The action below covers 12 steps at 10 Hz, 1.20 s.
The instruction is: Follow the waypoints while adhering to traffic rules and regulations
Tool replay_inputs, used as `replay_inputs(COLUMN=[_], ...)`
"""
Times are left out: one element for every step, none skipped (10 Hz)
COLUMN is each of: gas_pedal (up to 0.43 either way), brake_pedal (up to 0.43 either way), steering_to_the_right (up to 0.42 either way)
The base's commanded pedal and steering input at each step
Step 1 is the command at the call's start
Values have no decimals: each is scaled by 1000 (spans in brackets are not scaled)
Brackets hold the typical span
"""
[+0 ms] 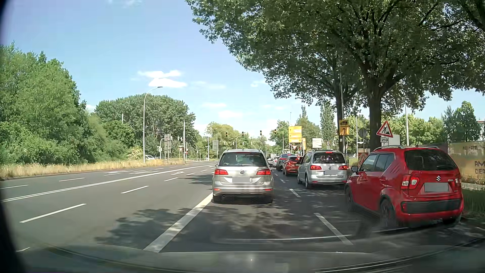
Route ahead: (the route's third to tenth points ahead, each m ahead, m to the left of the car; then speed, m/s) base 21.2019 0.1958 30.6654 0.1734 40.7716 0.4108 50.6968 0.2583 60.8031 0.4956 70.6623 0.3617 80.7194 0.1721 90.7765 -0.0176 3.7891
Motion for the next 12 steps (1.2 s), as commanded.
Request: replay_inputs(gas_pedal=[0,0,0,0,0,0,0,0,0,0,0,0], brake_pedal=[30,30,37,30,37,30,30,30,30,30,30,30], steering_to_the_right=[4,4,4,4,4,4,4,4,4,4,4,3])
